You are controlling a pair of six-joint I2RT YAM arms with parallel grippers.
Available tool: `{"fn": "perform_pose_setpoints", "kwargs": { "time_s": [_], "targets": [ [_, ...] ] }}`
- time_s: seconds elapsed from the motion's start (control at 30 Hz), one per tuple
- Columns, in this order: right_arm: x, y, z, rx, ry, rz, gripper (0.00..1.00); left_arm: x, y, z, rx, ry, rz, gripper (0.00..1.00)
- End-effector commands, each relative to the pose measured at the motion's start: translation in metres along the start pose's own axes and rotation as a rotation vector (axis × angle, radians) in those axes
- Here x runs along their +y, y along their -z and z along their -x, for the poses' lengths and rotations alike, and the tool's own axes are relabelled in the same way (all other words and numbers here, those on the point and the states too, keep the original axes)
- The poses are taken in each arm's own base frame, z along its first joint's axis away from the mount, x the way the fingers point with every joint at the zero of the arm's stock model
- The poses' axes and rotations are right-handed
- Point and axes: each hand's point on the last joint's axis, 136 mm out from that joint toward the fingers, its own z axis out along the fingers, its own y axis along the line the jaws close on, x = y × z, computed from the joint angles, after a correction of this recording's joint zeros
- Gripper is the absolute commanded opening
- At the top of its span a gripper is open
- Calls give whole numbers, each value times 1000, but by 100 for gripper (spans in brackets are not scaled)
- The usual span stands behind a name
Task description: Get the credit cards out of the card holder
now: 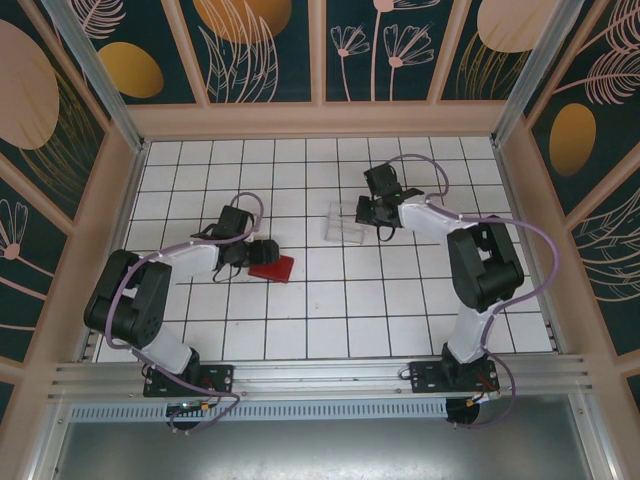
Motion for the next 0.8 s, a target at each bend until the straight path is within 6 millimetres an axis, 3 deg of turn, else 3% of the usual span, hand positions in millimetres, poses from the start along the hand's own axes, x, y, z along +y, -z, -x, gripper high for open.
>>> {"fn": "perform_pose_setpoints", "kwargs": {
  "time_s": [0.0,0.4,0.67,0.77],
  "targets": [
    [6,-1,9,-5,41,-8,9,-19,-10,-16,65,-2,-48,67],
    [21,2,-2,29,128,3,21,-66,-20,-23,109,-147,-110,64],
    [5,38,2,-25,96,-77,31,-106,-27,-33,153,-271,-180,64],
    [5,52,-5,-19,99,-61,33,-113,-20,-22,101,-280,-168,65]
  ]
}}
